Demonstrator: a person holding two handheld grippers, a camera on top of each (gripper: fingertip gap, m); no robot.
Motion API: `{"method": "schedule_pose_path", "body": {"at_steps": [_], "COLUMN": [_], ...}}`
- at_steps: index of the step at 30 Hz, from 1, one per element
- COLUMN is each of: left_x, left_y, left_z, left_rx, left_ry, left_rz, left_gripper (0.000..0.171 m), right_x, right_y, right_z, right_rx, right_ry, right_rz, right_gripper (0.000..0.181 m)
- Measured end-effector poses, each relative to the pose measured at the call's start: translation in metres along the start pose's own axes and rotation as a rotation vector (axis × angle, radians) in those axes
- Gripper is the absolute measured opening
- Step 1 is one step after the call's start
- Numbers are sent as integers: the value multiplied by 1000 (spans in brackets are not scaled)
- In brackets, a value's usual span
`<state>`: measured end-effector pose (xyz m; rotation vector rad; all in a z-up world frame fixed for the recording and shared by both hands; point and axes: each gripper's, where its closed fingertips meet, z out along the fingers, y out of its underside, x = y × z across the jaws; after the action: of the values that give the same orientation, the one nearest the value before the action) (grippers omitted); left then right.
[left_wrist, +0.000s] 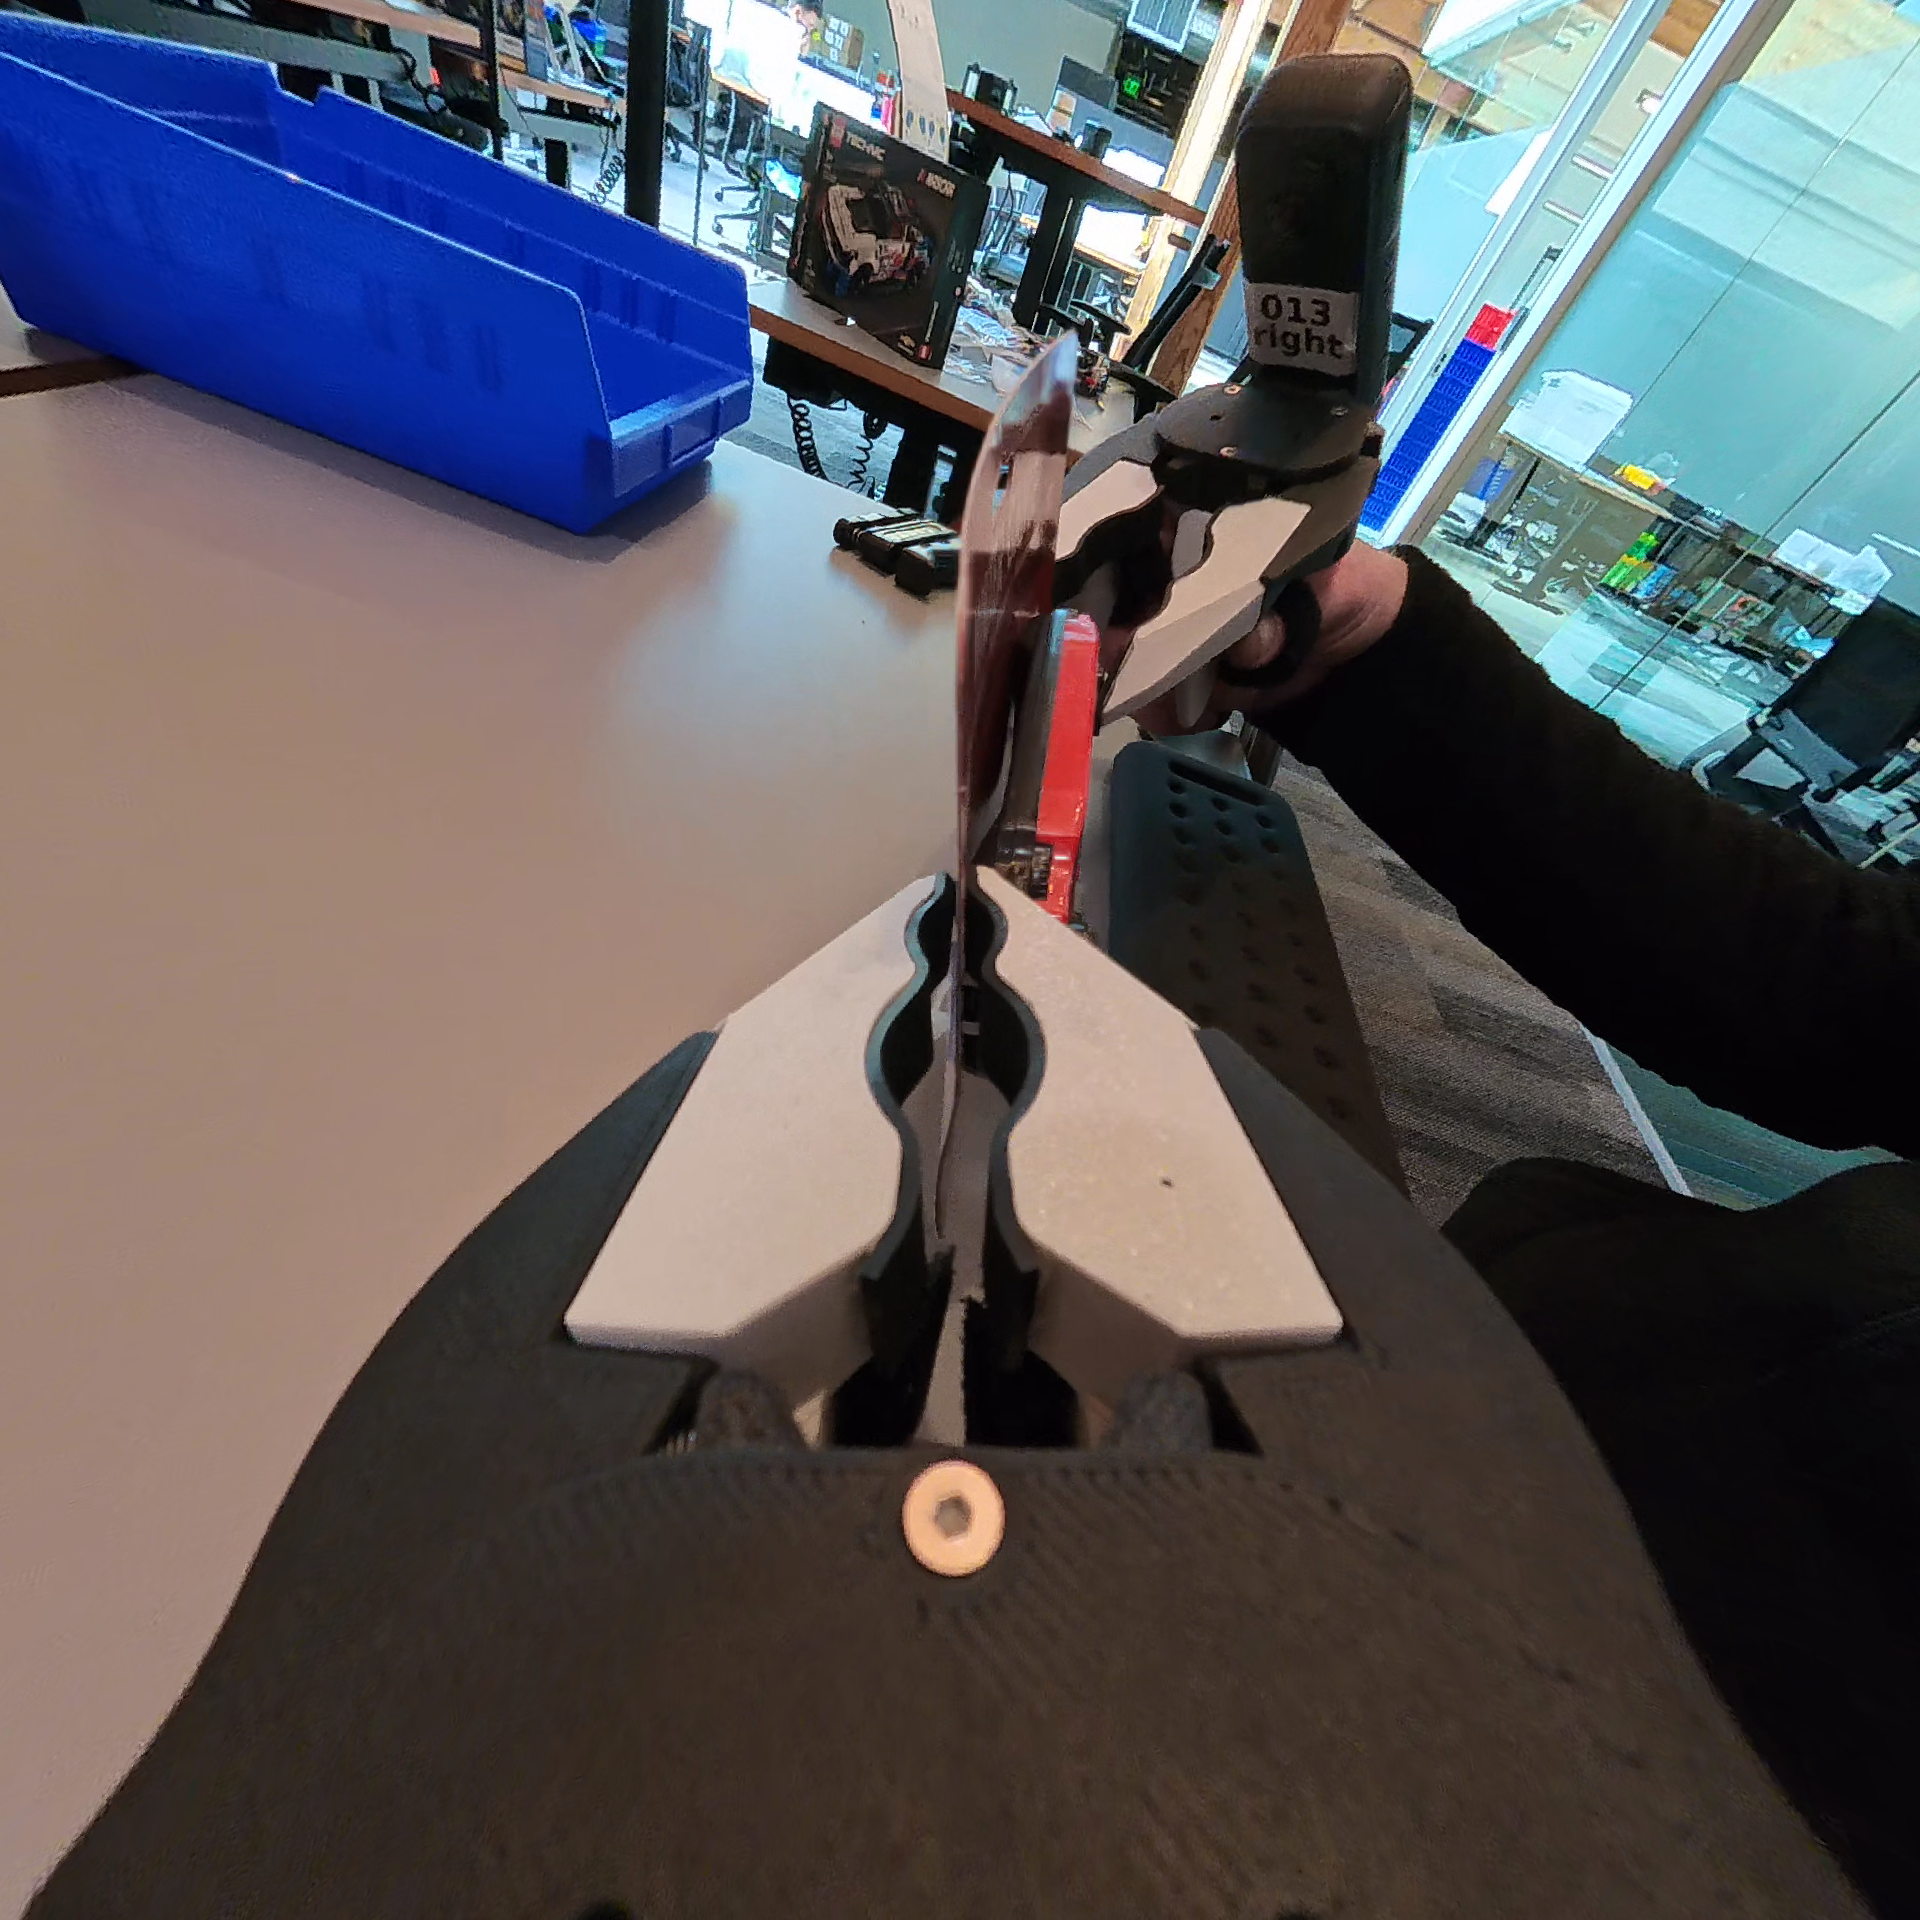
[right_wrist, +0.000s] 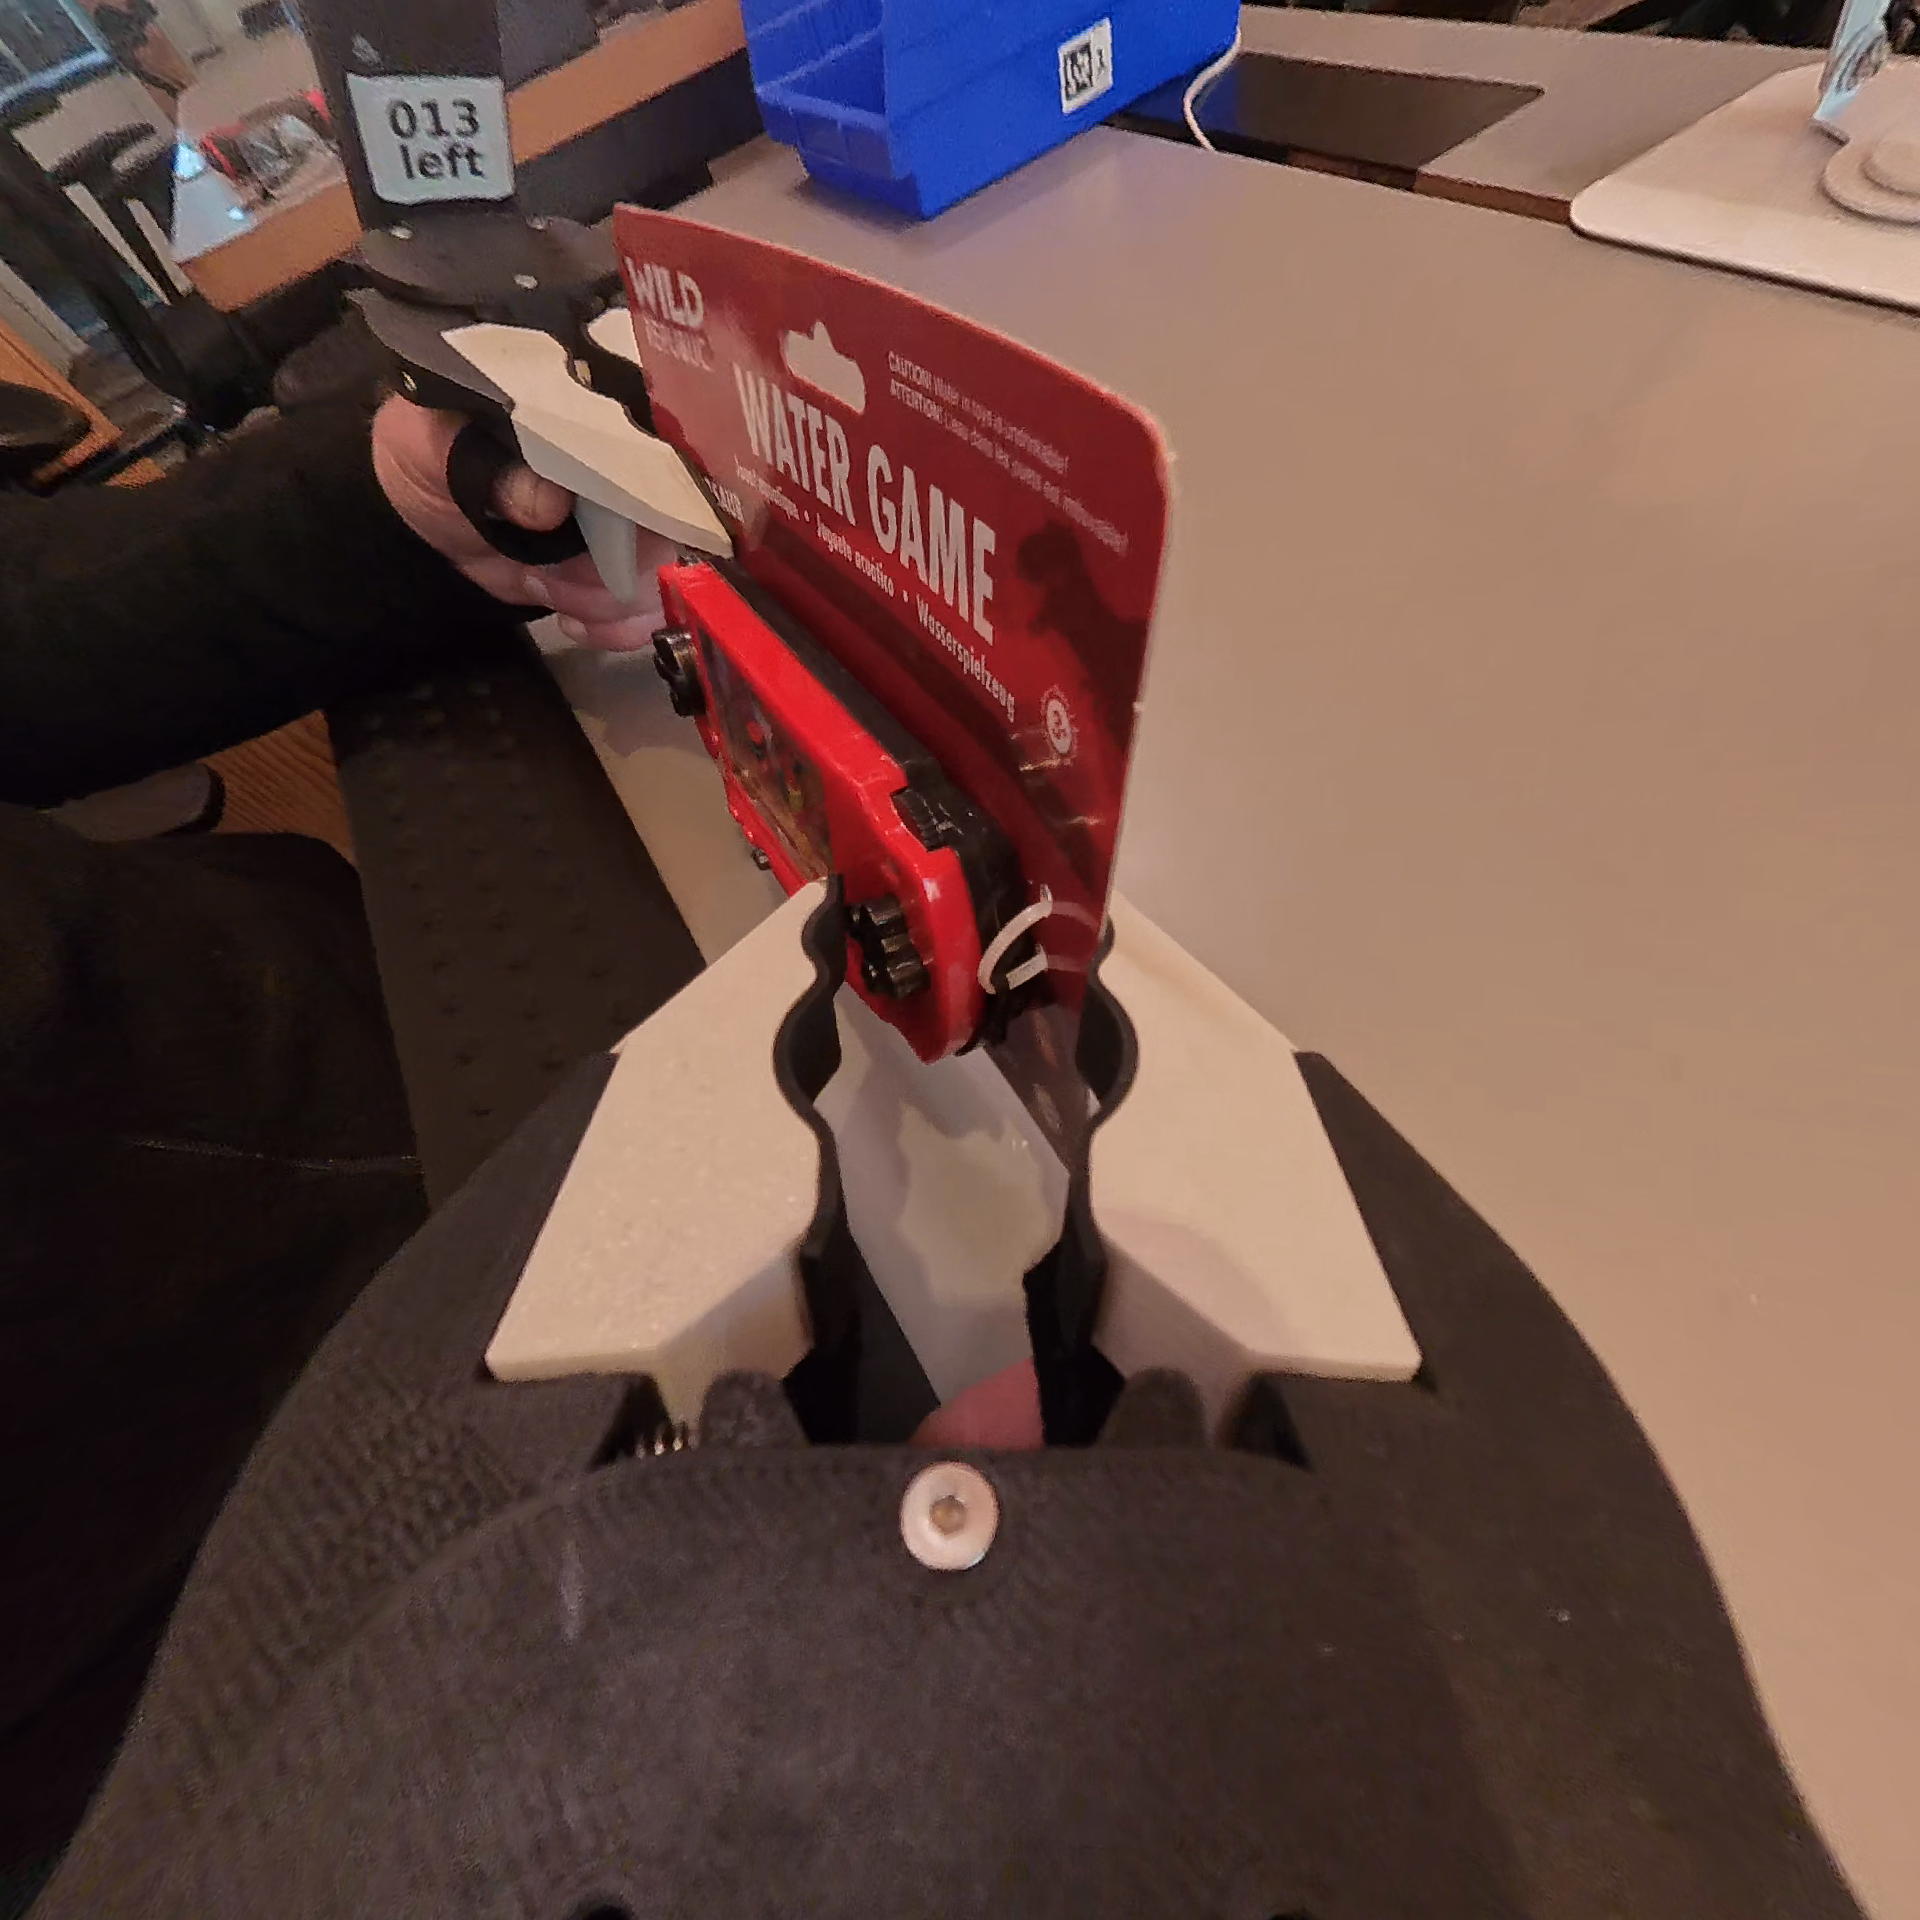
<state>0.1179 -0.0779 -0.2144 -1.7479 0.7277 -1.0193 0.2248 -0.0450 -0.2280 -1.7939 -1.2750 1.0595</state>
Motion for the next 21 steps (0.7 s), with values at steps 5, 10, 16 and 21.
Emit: {"method": "schedule_pose_path", "body": {"at_steps": [5,10,16,21], "left_x": [4,8,7,-2], "left_y": [-4,-7,-3,2], "left_z": [-6,-8,-8,-3], "left_rx": [5,8,1,-34], "left_ry": [0,6,6,-3], "left_rz": [-13,-16,-36,-73], "left_gripper": [0,0,0,0], "right_x": [-6,-8,-13,-11], "right_y": [-7,-10,-7,9], "right_z": [-1,-2,-2,2], "right_rx": [8,8,22,-21], "right_ry": [-7,-9,-31,-55], "right_rz": [-13,-12,-16,-5], "right_gripper": [37,39,38,37]}}
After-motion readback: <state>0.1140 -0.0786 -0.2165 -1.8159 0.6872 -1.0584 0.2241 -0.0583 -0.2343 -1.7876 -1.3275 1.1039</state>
